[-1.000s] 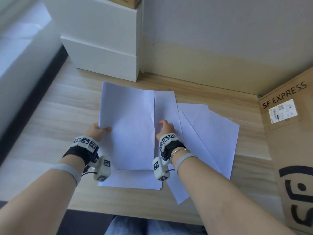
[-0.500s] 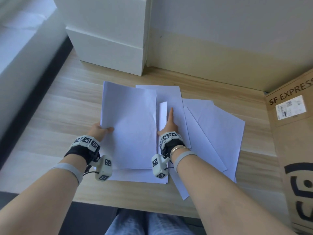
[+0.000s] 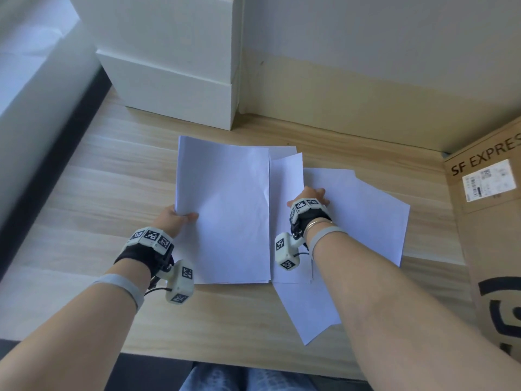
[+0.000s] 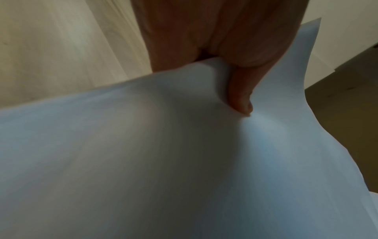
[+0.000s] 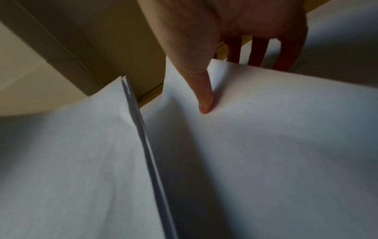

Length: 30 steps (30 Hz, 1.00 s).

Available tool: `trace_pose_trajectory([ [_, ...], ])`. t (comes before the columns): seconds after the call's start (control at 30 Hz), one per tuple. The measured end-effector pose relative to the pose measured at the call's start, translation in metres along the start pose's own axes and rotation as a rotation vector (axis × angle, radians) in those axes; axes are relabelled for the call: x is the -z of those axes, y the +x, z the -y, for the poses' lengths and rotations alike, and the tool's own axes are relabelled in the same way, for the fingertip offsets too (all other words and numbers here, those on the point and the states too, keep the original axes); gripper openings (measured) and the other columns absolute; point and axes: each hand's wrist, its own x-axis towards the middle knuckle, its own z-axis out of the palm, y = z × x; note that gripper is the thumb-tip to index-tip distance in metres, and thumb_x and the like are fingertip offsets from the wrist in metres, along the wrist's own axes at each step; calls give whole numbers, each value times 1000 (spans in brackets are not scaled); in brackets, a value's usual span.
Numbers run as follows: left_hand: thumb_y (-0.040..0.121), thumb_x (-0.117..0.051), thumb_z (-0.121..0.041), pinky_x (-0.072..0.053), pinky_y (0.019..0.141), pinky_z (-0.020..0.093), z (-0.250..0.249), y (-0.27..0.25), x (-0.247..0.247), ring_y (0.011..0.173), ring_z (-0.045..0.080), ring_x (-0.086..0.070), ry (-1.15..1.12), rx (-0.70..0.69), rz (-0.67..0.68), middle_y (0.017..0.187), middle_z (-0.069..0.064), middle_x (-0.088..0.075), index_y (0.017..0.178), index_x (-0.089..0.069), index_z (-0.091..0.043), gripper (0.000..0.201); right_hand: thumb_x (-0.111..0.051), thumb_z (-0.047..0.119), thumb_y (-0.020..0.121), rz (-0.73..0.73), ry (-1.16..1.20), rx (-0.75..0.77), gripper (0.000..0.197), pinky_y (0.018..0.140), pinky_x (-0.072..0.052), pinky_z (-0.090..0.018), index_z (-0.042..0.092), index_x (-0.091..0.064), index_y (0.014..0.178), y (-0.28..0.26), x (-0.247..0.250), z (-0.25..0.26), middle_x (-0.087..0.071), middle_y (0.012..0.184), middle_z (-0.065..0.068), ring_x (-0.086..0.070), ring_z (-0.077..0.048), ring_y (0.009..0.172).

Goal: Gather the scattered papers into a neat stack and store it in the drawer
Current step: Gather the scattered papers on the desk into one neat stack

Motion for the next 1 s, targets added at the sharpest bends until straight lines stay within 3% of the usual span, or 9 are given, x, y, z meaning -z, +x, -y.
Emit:
trace_pose_trajectory([
  [0.1,85,-62,-6,-46,91,44,-1,5,-3,91,29,-56,2,-2,14,100,17,-59,119,-57,6,36,-62,17,86,-26,35,8,31,98,-39,-40,10,-56,115,1,-8,3,-34,132,-9,-35,-35,123],
  [0.2,85,-63,-7,-46,93,47,-4,8,-5,91,29,-56,21,-2,8,99,17,-59,117,-58,6,36,-57,14,89,9,104,50,38,100,-39,-34,9,-52,126,7,-8,0,-36,137,-12,-42,-35,122],
  [0.33,84,-63,-7,-46,96,53,-10,9,-10,91,31,-57,29,-2,22,99,19,-59,117,-57,7,36,-58,6,86,22,241,139,46,90,-46,-33,12,-43,129,9,-2,-11,-53,130,-16,-56,-33,114],
  [0.47,85,-62,-6,-45,96,54,-17,7,-17,92,32,-56,16,-8,56,100,20,-59,119,-56,8,38,-65,6,80,37,350,134,79,91,-51,-37,26,-23,144,7,15,-20,-53,133,-9,-61,-32,111],
  [0.63,85,-62,-6,-46,92,51,-28,3,-30,88,33,-57,47,-14,104,96,21,-59,115,-58,11,35,-68,21,84,134,31,38,53,96,-44,-32,5,-48,130,4,37,-54,-55,134,-13,-53,-29,123],
  [0.73,85,-63,-7,-47,94,53,-33,0,-40,89,33,-58,67,-23,130,97,21,-60,115,-58,9,35,-65,22,86,138,-36,-28,52,99,-42,-34,4,-47,132,2,34,-80,-50,138,-13,-49,-31,127],
  [0.87,83,-65,-9,-46,96,55,-33,-2,-52,90,33,-59,93,-27,149,98,20,-61,115,-59,8,36,-59,29,89,94,-118,-92,49,103,-39,-41,11,-46,132,-8,23,-97,-31,140,-10,-34,-37,130],
  [1.0,83,-66,-11,-46,96,55,-31,-6,-60,91,34,-59,118,-23,166,101,24,-61,116,-58,8,39,-60,12,86,61,-42,-78,36,102,-40,-40,8,-53,122,-14,4,-108,-28,137,-7,-32,-34,125],
])
